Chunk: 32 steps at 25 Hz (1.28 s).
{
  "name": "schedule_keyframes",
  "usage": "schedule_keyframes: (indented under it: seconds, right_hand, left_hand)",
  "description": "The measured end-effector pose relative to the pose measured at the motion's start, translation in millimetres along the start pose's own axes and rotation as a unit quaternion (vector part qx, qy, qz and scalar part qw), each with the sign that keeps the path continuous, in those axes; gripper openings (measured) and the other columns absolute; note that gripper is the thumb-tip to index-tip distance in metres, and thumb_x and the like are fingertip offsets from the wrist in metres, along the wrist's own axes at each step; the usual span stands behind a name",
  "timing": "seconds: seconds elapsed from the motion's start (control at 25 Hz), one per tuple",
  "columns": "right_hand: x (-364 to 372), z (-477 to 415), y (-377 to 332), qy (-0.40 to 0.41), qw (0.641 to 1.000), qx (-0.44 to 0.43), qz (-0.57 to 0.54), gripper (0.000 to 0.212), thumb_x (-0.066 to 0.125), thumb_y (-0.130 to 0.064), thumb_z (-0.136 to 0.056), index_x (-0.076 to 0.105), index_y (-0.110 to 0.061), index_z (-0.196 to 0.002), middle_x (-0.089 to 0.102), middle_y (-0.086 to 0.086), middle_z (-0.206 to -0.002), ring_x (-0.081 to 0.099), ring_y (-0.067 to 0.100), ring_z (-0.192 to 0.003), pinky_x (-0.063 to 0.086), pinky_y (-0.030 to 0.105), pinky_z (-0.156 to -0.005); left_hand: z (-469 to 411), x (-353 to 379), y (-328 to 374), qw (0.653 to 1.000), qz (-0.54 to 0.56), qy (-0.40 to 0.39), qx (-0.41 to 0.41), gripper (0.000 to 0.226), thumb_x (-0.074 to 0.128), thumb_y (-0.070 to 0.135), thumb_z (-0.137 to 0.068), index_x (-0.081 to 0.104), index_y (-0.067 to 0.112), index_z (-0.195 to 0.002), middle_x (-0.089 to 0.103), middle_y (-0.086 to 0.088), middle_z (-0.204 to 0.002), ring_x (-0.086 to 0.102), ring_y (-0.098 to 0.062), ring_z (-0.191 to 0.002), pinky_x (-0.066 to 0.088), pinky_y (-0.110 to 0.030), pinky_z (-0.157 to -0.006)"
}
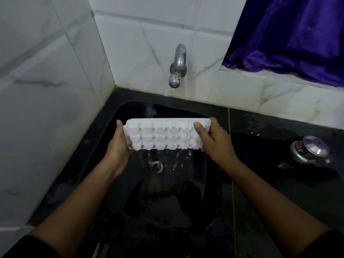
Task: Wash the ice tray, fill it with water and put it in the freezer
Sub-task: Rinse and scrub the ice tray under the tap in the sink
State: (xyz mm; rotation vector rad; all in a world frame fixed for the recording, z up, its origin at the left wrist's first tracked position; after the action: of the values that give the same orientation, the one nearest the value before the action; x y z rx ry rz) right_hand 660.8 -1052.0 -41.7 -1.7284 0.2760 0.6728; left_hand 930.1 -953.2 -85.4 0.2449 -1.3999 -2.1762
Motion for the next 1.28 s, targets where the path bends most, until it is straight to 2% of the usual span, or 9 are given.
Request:
schedule_keyframes:
  seconds: [0.2, 0.32, 0.4, 0.52, 0.64, 0.84, 0.96, 1.08, 1.28]
  right_hand:
    - [-10.4, -32.6, -5.6, -0.009, 0.997, 0.080, 0.005, 0.048, 0.048, -0.069, -0.098, 0.063, -0.026, -0.111, 0.069, -0.012, -0.102, 0.067, 0.010, -0.096, 0.057, 0.042, -0.091]
    - [-13.6, -44.6, -5.7, -0.031, 0.991, 0.125, -0.030, 0.051, 0.048, -0.074, -0.094, 0.066, -0.028, -0.109, 0.072, -0.009, -0.100, 0.071, 0.012, -0.090, 0.059, 0.036, -0.077]
    - [-14.9, -40.4, -7.9, -0.046, 0.991, 0.100, -0.070, 0.040, 0.055, -0.066, -0.097, 0.064, -0.028, -0.107, 0.073, -0.005, -0.089, 0.072, 0.014, -0.072, 0.055, 0.032, -0.058]
    - [-10.2, -20.3, -5.6, -0.080, 0.992, -0.041, -0.091, 0.023, 0.071, -0.040, -0.097, 0.057, -0.021, -0.101, 0.070, -0.002, -0.085, 0.069, 0.016, -0.073, 0.055, 0.038, -0.061]
    - [4.5, 0.8, 7.8, -0.138, 0.974, -0.178, 0.030, 0.038, 0.083, -0.033, -0.087, 0.053, -0.021, -0.107, 0.057, -0.002, -0.120, 0.059, 0.015, -0.111, 0.053, 0.035, -0.085]
    - [23.3, -7.0, 13.4, -0.197, 0.961, -0.173, 0.085, 0.055, 0.075, -0.059, -0.086, 0.051, -0.030, -0.125, 0.036, -0.012, -0.153, 0.046, 0.009, -0.136, 0.049, 0.033, -0.100]
    - [35.1, -44.4, 14.3, -0.151, 0.983, -0.095, 0.039, 0.051, 0.064, -0.057, -0.095, 0.050, -0.030, -0.136, 0.044, -0.012, -0.149, 0.053, 0.009, -0.129, 0.052, 0.036, -0.102]
    - [48.8, -99.7, 14.0, -0.092, 0.986, 0.093, -0.100, 0.051, 0.062, -0.051, -0.100, 0.052, -0.022, -0.141, 0.057, -0.005, -0.135, 0.061, 0.012, -0.120, 0.053, 0.041, -0.105]
    - [83.9, -183.7, -8.1, -0.142, 0.875, 0.273, -0.374, 0.047, 0.053, -0.048, -0.105, 0.046, -0.014, -0.137, 0.059, 0.011, -0.121, 0.070, 0.030, -0.105, 0.061, 0.044, -0.090]
  left_hand:
    - [8.6, 13.2, 26.3, 0.999, -0.015, -0.010, 0.044, 0.056, 0.027, 0.063, -0.108, 0.072, 0.031, -0.118, 0.080, 0.003, -0.115, 0.076, -0.016, -0.109, 0.053, -0.046, -0.108]
    - [11.1, 16.1, 36.7, 0.998, -0.026, -0.017, 0.054, 0.062, 0.027, 0.067, -0.107, 0.071, 0.028, -0.127, 0.080, 0.001, -0.118, 0.075, -0.017, -0.112, 0.051, -0.046, -0.110]
    - [7.3, 12.7, 34.4, 0.998, -0.015, -0.018, 0.059, 0.065, 0.025, 0.071, -0.105, 0.069, 0.032, -0.132, 0.076, 0.004, -0.127, 0.069, -0.017, -0.123, 0.043, -0.048, -0.118]
    - [-4.5, 1.3, 14.0, 0.999, 0.034, -0.035, 0.018, 0.071, 0.016, 0.076, -0.102, 0.052, 0.038, -0.150, 0.061, 0.006, -0.148, 0.051, -0.021, -0.142, 0.028, -0.062, -0.123]
    - [-9.3, -8.8, -6.8, 0.985, 0.151, -0.061, -0.059, 0.071, 0.027, 0.069, -0.104, 0.040, 0.027, -0.160, 0.065, -0.007, -0.145, 0.063, -0.035, -0.131, 0.054, -0.060, -0.102]
    - [-33.0, -20.7, -26.5, 0.982, 0.173, -0.002, -0.079, 0.044, 0.043, 0.040, -0.111, 0.061, 0.010, -0.139, 0.074, -0.014, -0.130, 0.079, -0.025, -0.102, 0.066, -0.040, -0.067]
    - [-48.2, -32.1, -30.4, 0.980, 0.185, 0.035, -0.069, 0.036, 0.046, 0.035, -0.111, 0.064, 0.011, -0.130, 0.077, -0.012, -0.120, 0.080, -0.023, -0.095, 0.065, -0.037, -0.062]
    - [-59.6, -39.1, -31.3, 0.981, 0.182, 0.036, -0.058, 0.038, 0.045, 0.037, -0.111, 0.065, 0.012, -0.131, 0.077, -0.011, -0.123, 0.079, -0.023, -0.101, 0.066, -0.037, -0.066]
    - [-67.8, -42.0, -30.6, 0.982, 0.179, 0.030, -0.047, 0.045, 0.043, 0.039, -0.110, 0.063, 0.010, -0.138, 0.075, -0.014, -0.128, 0.076, -0.026, -0.108, 0.066, -0.037, -0.070]
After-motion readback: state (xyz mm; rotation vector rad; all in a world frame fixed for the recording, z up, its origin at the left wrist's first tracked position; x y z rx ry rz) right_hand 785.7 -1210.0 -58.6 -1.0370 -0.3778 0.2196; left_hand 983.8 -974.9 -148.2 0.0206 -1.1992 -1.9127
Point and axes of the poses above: each hand's wrist, its own z-axis away from the middle knuckle, its own x-axis out of the palm, y = z × x, the point moved 5 cm from there along -z, towards the middle knuckle
